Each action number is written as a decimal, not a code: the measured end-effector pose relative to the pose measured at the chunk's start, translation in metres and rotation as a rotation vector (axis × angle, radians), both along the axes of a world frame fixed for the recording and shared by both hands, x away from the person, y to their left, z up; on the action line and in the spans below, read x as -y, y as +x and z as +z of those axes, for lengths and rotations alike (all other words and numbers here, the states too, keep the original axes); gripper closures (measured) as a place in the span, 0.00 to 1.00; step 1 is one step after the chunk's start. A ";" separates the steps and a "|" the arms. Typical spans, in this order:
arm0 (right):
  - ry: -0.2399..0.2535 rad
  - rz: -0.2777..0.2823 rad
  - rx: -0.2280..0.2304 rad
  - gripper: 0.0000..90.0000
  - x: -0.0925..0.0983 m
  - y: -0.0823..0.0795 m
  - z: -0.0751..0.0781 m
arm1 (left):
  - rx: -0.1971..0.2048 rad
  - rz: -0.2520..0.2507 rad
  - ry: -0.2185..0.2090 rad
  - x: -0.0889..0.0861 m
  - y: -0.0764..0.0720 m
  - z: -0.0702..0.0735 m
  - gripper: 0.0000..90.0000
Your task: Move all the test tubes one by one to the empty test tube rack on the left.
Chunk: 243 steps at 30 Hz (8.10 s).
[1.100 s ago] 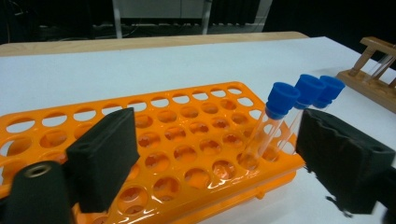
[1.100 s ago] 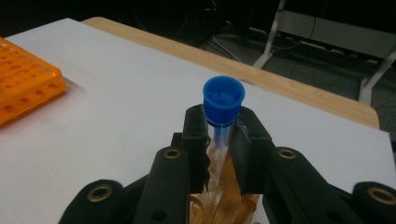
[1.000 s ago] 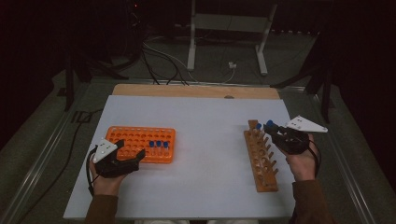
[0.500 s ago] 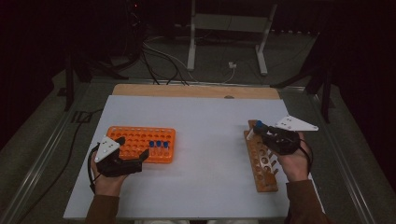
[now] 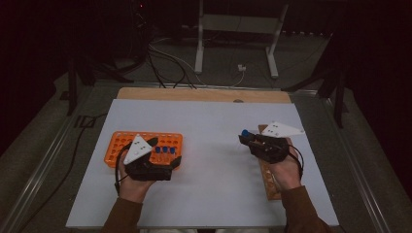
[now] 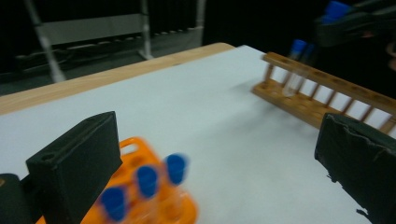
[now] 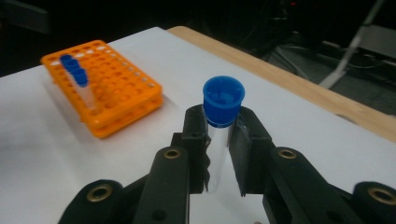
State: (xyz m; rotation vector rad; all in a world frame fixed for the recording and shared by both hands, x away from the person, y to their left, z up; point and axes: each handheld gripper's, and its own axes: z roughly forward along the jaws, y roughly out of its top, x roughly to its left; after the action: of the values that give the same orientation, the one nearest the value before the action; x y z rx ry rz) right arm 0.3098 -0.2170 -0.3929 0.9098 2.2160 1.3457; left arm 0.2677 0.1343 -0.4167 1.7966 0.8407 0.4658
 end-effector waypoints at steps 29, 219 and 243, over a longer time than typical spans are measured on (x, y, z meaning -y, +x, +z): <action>0.041 0.143 -0.050 0.85 -0.048 -0.006 -0.001 | -0.006 -0.182 0.054 0.089 0.023 -0.017 0.65; -0.091 -0.305 -0.094 0.85 0.078 0.051 -0.061 | -0.072 0.301 0.011 -0.102 0.000 -0.051 0.01; -0.075 -0.306 -0.081 0.85 0.080 0.046 -0.049 | -0.069 0.297 0.021 -0.102 0.000 -0.052 0.01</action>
State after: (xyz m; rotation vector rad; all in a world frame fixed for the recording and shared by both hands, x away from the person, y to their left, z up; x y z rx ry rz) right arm 0.3563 -0.2974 -0.4420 1.2350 2.0645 1.0949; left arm 0.2677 0.2365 -0.4688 1.7206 1.1626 0.6076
